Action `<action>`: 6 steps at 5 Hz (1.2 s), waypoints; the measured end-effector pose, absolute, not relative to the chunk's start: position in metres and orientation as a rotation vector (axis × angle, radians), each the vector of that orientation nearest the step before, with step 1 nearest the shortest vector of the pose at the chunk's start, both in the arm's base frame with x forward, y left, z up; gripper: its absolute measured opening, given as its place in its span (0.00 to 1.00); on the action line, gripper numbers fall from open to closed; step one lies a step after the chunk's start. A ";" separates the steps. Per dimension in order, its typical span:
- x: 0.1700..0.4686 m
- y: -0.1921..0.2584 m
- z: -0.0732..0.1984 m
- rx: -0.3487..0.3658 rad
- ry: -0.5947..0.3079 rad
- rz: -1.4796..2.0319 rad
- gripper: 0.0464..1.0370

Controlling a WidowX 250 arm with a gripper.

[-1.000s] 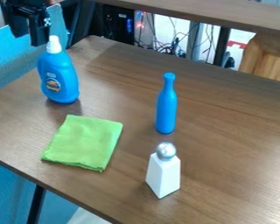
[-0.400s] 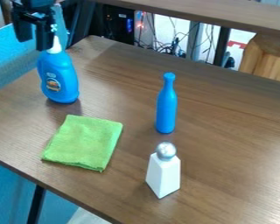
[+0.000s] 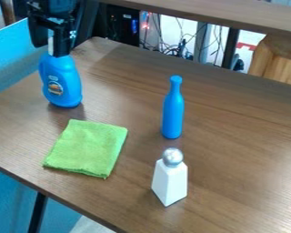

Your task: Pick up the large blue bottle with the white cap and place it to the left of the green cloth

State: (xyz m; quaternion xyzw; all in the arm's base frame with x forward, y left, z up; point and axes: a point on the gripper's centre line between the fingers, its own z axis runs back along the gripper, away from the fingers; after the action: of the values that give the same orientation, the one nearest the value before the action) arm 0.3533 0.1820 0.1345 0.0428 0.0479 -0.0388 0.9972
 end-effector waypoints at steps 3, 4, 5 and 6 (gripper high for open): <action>0.363 0.178 0.128 0.117 0.130 -0.046 0.63; 0.366 0.180 0.128 0.115 0.148 -0.026 0.44; 0.366 0.179 0.128 0.107 0.146 -0.030 0.44; 0.356 0.174 0.129 0.104 0.139 0.003 0.44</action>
State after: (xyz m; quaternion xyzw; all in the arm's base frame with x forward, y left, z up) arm 0.3555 0.1740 0.1290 0.0518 0.0693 0.0016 0.9963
